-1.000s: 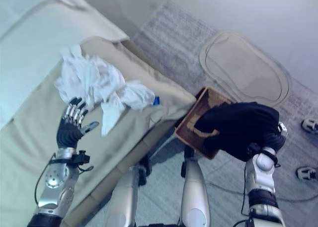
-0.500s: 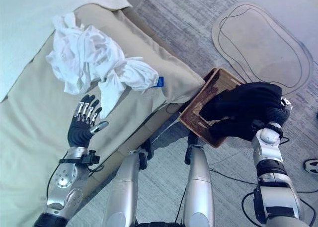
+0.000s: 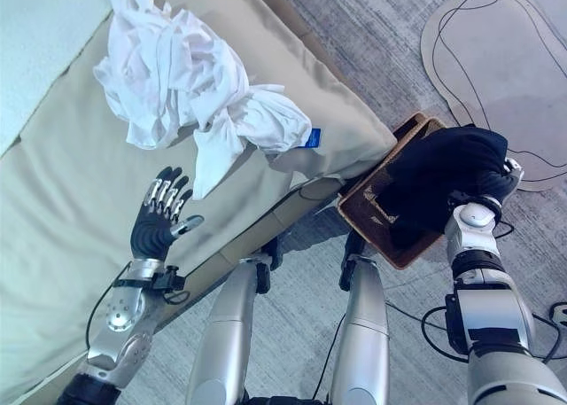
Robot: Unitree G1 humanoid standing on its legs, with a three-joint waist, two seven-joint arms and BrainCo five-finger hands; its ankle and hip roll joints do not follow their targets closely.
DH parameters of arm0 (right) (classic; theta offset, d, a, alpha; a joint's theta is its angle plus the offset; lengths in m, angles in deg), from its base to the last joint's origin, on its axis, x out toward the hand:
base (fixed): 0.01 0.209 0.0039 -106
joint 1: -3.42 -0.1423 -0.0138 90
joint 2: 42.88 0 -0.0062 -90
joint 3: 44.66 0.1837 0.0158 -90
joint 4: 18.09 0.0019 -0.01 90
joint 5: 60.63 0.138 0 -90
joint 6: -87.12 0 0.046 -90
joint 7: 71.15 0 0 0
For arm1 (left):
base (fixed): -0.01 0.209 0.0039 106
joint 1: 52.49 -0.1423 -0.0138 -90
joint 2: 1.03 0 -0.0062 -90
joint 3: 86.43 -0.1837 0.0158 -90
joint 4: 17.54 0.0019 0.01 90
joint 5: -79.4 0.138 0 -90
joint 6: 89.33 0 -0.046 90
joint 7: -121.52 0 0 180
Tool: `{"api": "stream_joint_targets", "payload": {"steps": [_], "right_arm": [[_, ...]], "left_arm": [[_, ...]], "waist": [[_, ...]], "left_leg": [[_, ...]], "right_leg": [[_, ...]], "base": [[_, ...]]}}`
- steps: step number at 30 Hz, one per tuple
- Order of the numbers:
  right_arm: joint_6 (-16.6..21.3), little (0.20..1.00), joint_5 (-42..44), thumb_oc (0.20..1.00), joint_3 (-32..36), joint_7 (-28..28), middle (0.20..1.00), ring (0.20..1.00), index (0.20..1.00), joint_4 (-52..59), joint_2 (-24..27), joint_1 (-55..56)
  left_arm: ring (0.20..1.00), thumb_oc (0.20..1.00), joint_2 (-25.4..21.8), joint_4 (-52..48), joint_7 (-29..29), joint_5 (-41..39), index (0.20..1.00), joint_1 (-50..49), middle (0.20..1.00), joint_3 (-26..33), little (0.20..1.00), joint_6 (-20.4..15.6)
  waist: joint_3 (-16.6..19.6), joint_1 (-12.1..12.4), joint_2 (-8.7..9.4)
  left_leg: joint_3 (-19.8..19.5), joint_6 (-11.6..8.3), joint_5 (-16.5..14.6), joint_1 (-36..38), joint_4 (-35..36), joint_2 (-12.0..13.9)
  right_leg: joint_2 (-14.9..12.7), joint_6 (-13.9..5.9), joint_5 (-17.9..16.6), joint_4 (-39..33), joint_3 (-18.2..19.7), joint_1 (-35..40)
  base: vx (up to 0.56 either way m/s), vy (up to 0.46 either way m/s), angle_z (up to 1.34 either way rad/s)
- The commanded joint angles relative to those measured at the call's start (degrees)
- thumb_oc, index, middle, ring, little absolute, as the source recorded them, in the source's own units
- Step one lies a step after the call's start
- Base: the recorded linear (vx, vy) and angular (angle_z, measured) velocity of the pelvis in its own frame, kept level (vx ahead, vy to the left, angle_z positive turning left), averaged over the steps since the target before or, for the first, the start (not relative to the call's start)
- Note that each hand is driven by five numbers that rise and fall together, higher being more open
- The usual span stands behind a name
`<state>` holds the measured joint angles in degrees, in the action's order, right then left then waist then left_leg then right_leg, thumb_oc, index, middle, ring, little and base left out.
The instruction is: Pick up clothes into the bucket
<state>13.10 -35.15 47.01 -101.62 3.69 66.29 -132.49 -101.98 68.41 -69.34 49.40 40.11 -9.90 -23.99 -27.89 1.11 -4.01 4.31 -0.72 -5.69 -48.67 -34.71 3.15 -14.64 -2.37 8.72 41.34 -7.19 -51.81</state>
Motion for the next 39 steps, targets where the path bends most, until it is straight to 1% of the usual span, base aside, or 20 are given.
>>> {"api": "stream_joint_targets", "payload": {"steps": [1,3,6,7,8,9,14,18,22,24,26,27,28,29,30,31,35,37,39], "right_arm": [[1.4,0.2,2.6,0.2,0.3,-0.6,0.2,0.2,0.2,-1.9,2.9,3.0],[1.6,0.2,3.4,0.2,1.1,-0.4,0.2,0.2,0.2,-2.3,3.6,3.6],[1.7,0.203,3.7,0.203,1.0,0.3,0.203,0.203,0.203,-2.0,3.7,4.0],[1.8,0.291,3.7,0.291,1.0,0.3,0.291,0.291,0.291,-2.0,3.7,4.0],[1.7,0.78,3.7,0.78,0.7,0.7,0.78,0.78,0.78,-2.2,3.9,4.0],[1.7,1.0,3.7,1.0,0.7,0.7,1.0,1.0,1.0,-2.2,3.9,4.0],[0.2,1.0,4.4,1.0,1.3,0.2,1.0,1.0,1.0,-6.7,4.3,2.4],[0.3,1.0,4.9,1.0,1.0,1.0,1.0,1.0,1.0,-6.1,3.7,2.8],[0.6,1.0,5.7,1.0,0.7,3.1,1.0,1.0,1.0,-4.9,3.2,3.8],[0.7,1.0,5.3,1.0,0.2,4.2,1.0,1.0,1.0,-3.8,3.3,4.3],[0.8,1.0,5.1,1.0,0.3,4.0,1.0,1.0,1.0,-3.5,3.1,4.4],[1.2,1.0,5.5,1.0,0.8,3.9,1.0,1.0,1.0,-3.1,2.9,4.7],[1.2,1.0,5.5,1.0,0.7,3.9,1.0,1.0,1.0,-3.1,2.9,4.8],[1.4,1.0,5.5,1.0,0.9,3.9,1.0,1.0,1.0,-2.9,2.9,5.0],[1.5,1.0,5.6,1.0,1.2,3.8,1.0,1.0,1.0,-2.6,2.8,5.2],[1.6,1.0,5.6,1.0,1.4,3.7,1.0,1.0,1.0,-2.3,2.4,5.6],[3.0,1.0,3.7,1.0,1.3,4.0,1.0,1.0,1.0,4.2,-0.7,11.4],[3.2,1.0,-1.4,1.0,0.4,4.0,1.0,1.0,1.0,12.6,-2.9,17.9],[3.5,1.0,-3.8,1.0,1.0,4.7,1.0,1.0,1.0,19.0,-5.4,23.5]], "left_arm": [[1.0,1.0,0.3,-5.3,-0.7,1.3,1.0,-3.9,1.0,0.2,1.0,-4.4],[1.0,1.0,0.1,-6.0,-0.5,0.5,1.0,-4.4,1.0,0.5,1.0,-4.6],[1.0,1.0,-0.1,-5.9,-0.1,0.0,1.0,-4.5,1.0,0.2,1.0,-4.6],[1.0,1.0,-0.1,-5.9,-0.1,0.0,1.0,-4.5,1.0,0.2,1.0,-4.6],[1.0,1.0,-0.2,-5.8,0.0,-0.4,1.0,-4.4,1.0,0.2,1.0,-4.5],[1.0,1.0,-0.2,-5.8,0.0,-0.5,1.0,-4.4,1.0,0.2,1.0,-4.5],[1.0,1.0,-0.4,-5.3,0.1,-0.9,1.0,-4.4,1.0,-0.1,1.0,-4.2],[1.0,1.0,0.0,-4.5,0.1,-1.1,1.0,-3.7,1.0,0.5,1.0,-4.0],[1.0,1.0,0.4,-3.7,0.6,-1.6,1.0,-3.4,1.0,1.1,1.0,-4.1],[1.0,1.0,0.9,-2.8,1.7,-2.6,1.0,-3.4,1.0,1.1,1.0,-4.1],[1.0,1.0,1.1,-2.2,1.7,-2.8,1.0,-3.2,1.0,1.1,1.0,-4.2],[1.0,1.0,1.3,-1.5,1.9,-2.8,1.0,-2.8,1.0,1.2,1.0,-4.0],[1.0,1.0,1.3,-1.4,1.9,-2.8,1.0,-2.8,1.0,1.2,1.0,-4.0],[1.0,1.0,1.4,-0.4,1.9,-2.6,1.0,-2.7,1.0,1.1,1.0,-3.9],[1.0,1.0,1.4,0.4,1.9,-1.8,1.0,-2.4,1.0,1.0,1.0,-3.7],[1.0,1.0,1.4,1.0,1.7,-1.2,1.0,-2.2,1.0,1.0,1.0,-3.6],[1.0,1.0,1.9,6.4,0.4,3.0,1.0,-1.2,1.0,1.1,1.0,-2.6],[1.0,1.0,3.0,9.7,0.0,4.5,1.0,-1.3,1.0,1.8,1.0,-2.1],[1.0,1.0,3.6,12.0,-0.6,6.4,1.0,-1.4,1.0,2.5,1.0,-1.7]], "waist": [[3.8,-0.8,-1.17],[3.8,-0.9,-1.43],[3.9,-0.9,-1.36],[4.0,-0.9,-1.35],[4.2,-0.9,-1.2],[4.2,-0.9,-1.19],[5.2,-0.8,-0.96],[5.5,-1.0,-0.63],[6.1,-1.2,-0.17],[6.5,-1.4,0.03],[6.5,-1.4,0.15],[6.5,-1.5,0.43],[6.7,-1.5,0.37],[6.8,-1.5,0.49],[6.7,-1.6,0.7],[6.8,-1.6,0.76],[7.3,-2.2,1.77],[7.5,-2.9,2.65],[7.7,-3.4,3.33]], "left_leg": [[-1.9,-0.79,-7.7,-3.5,-9.4,1.7],[-2.0,-0.63,-8.6,-4.9,-11.8,1.7],[-1.9,-0.5,-9.3,-5.8,-13.4,1.8],[-1.9,-0.49,-9.3,-5.9,-13.5,1.8],[-1.8,-0.44,-9.4,-5.9,-13.4,1.9],[-1.8,-0.44,-9.4,-5.8,-13.4,1.9],[-1.6,-0.47,-9.2,-4.4,-11.8,1.9],[-1.5,-0.47,-8.9,-3.2,-10.7,2.0],[-1.3,-0.61,-8.2,-1.3,-7.9,2.0],[-1.3,-0.62,-7.1,0.4,-5.0,1.9],[-1.3,-0.7,-6.4,1.4,-3.3,1.9],[-0.8,-0.37,-3.9,2.1,-1.0,1.8],[-1.3,-0.83,-5.3,2.9,-1.0,1.8],[-1.3,-0.96,-4.7,3.9,0.4,1.8],[-0.9,-0.59,-2.6,4.4,2.0,1.7],[-0.9,-0.69,-2.2,5.6,3.2,1.6],[-1.6,-1.39,-0.1,11.5,8.6,1.6],[-2.1,-1.69,1.1,15.6,11.7,1.9],[-2.8,-1.86,1.7,18.8,14.0,2.3]], "right_leg": [[-1.0,-4.01,1.0,1.7,1.8,0.9],[-1.0,-3.77,1.7,3.9,2.2,-0.6],[-1.0,-3.57,2.1,5.3,2.6,-1.7],[-1.0,-3.57,2.2,5.3,2.7,-1.8],[-0.9,-3.52,2.3,5.3,2.8,-1.8],[-0.9,-3.52,2.3,5.3,2.8,-1.8],[-0.9,-3.77,2.0,3.6,2.4,-0.4],[-0.8,-3.83,1.7,2.3,2.0,0.8],[-0.6,-4.2,0.7,-0.7,1.6,2.8],[-0.6,-4.59,-0.5,-3.3,1.0,4.4],[-0.6,-4.81,-1.2,-4.9,0.9,5.4],[-0.9,-4.65,-3.6,-7.5,0.1,6.4],[-0.6,-5.18,-2.3,-7.2,0.5,7.1],[-0.6,-5.32,-2.8,-8.6,0.1,8.3],[-0.8,-4.95,-4.8,-10.5,-0.6,9.0],[-0.8,-5.09,-5.2,-11.6,-0.9,10.1],[-0.7,-5.64,-7.0,-16.7,-2.1,16.6],[-0.3,-5.72,-7.5,-19.1,-3.0,20.8],[-0.1,-5.72,-7.6,-20.8,-3.9,24.4]], "base": [[0.02,0.003,0.07],[0.02,0.015,0.06],[0.01,0.003,-0.08],[0.02,-0.004,-0.23],[0.01,-0.007,-0.2],[0.02,-0.009,-0.17],[0.01,0.0,-0.03],[0.01,-0.002,0.03],[0.01,-0.003,0.01],[0.01,0.006,0.05],[-0.04,0.005,0.01],[0.0,0.001,0.03],[0.0,0.0,0.0],[0.0,0.0,0.0],[-0.06,-0.011,0.0],[-0.05,-0.019,0.02],[0.06,-0.05,0.04],[0.1,-0.087,0.09],[0.11,-0.093,0.08]]}}
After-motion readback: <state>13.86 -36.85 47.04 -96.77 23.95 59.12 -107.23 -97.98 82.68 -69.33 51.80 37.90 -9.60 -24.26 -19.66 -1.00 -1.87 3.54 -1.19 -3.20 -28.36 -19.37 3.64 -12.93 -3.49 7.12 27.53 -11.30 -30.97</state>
